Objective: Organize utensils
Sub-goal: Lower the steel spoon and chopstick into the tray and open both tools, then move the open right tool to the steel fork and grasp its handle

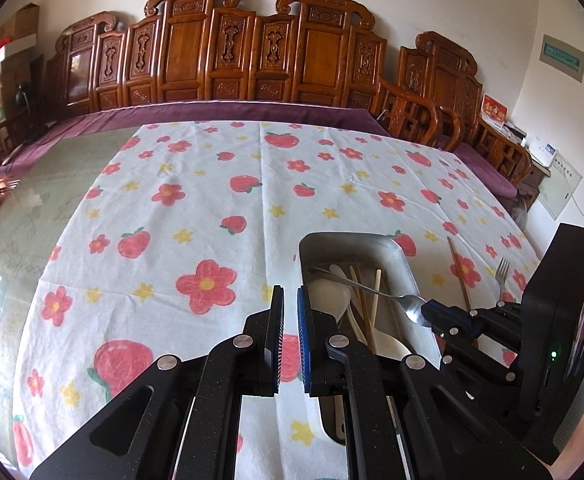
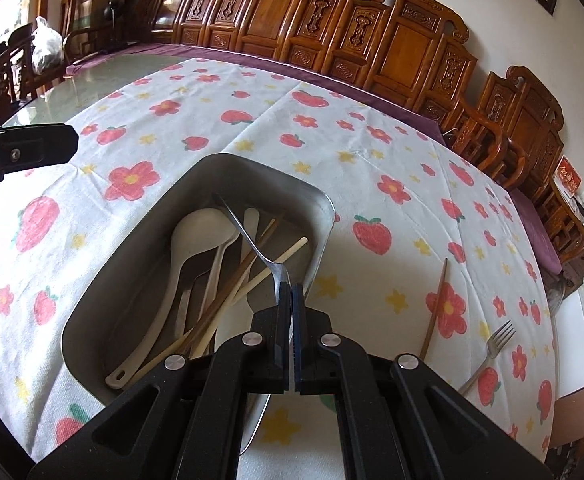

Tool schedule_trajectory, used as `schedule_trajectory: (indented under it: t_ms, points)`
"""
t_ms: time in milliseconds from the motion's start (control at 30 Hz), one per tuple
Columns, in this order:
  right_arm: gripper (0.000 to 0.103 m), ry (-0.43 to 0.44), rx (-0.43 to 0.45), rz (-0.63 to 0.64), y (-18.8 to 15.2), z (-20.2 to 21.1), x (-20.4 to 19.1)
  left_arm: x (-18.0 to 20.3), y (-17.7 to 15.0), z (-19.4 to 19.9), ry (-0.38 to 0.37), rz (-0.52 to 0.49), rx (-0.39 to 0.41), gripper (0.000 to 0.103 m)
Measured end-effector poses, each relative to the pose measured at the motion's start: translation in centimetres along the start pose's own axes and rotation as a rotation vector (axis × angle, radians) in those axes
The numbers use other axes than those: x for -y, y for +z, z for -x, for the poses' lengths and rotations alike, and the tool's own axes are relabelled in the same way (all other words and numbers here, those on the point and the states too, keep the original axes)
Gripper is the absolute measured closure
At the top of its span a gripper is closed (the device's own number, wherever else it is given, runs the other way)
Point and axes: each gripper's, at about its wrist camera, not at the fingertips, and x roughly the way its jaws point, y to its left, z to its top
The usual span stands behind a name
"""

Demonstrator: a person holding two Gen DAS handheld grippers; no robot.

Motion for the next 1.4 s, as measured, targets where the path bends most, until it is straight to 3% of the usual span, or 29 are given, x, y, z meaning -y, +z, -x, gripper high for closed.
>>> schedule_trajectory:
  t_ms: [133, 300, 700, 733, 967, 1033, 1167, 1233, 1400]
  points:
    - [0.1, 0.055, -0.006, -0.034, -0.3, 0.3, 0.0, 0.0, 0.0, 0.0, 0.001, -0.001, -0.001, 0.098]
    - [0.094, 0.243, -0.011, -0.08, -1.3, 1.0, -0.5, 0.0, 0.0, 0.0, 0.002, 0.0, -0.002, 0.098]
    - [0.092, 0.383, 0.005, -0.104, -2.2, 2.2, 0.5, 0.5, -0.2, -0.3, 0.003, -0.012, -0.007, 0.097]
    - [0.089, 0.395, 0.011, -0.103, -2.3, 2.4, 0.6, 0.6, -0.2, -0.3, 0.003, -0.013, -0.007, 0.097]
    - [0.087, 0.379, 0.047, -0.089, -3.1, 4.0, 2.6, 1.5, -0.3, -0.6, -0.008, -0.022, -0.008, 0.096]
    - [0.087, 0.36, 0.061, -0.098, -3.7, 4.5, 4.1, 2.3, -0.3, -0.7, -0.013, -0.04, -0.008, 0.085]
    - [0.087, 0.296, 0.078, -0.124, -5.0, 4.9, 7.7, 4.2, -0.4, -1.1, -0.031, -0.072, -0.007, 0.074]
    - [0.087, 0.252, 0.076, -0.146, -5.9, 4.7, 10.0, 5.4, -0.5, -1.4, -0.045, -0.091, -0.009, 0.061]
    - [0.084, 0.152, 0.044, -0.207, -7.9, 2.8, 15.2, 8.6, -1.0, -2.3, -0.063, -0.145, -0.018, 0.048]
